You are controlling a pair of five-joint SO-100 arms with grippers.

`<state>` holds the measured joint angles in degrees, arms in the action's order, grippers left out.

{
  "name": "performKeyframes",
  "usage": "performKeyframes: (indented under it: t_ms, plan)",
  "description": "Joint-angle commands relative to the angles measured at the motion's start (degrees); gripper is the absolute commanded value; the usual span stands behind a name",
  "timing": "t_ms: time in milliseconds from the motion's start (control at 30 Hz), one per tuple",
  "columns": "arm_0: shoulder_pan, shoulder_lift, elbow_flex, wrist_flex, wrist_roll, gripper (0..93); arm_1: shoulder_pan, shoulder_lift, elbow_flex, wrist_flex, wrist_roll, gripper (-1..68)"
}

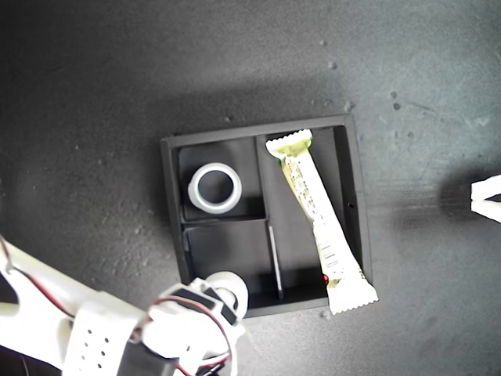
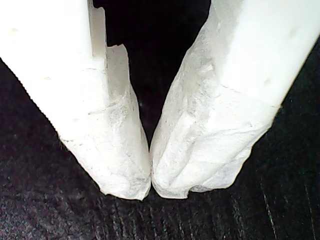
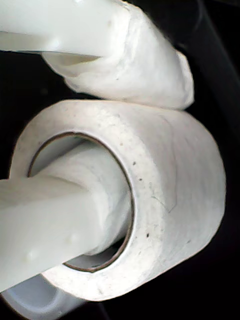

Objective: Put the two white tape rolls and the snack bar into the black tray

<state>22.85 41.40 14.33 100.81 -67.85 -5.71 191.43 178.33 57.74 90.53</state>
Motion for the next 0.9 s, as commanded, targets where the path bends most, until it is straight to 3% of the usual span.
performKeyframes:
  t_ms: [0,567,867]
  plan:
    - [-0.3,-4.7,-19.9,4.4,-0.1,0.1,-0.4,0.5,0.6,-0.5,-4.2,-0.3]
    - [-1.0,-0.4,-9.3,4.4,-1.9,0.2,-1.1,0.5,0.6,-1.1,-4.8,-0.3]
    - [-1.1,2.6,-4.5,4.4,-2.2,11.0,-1.1,0.5,0.6,-1.4,-5.0,-0.3]
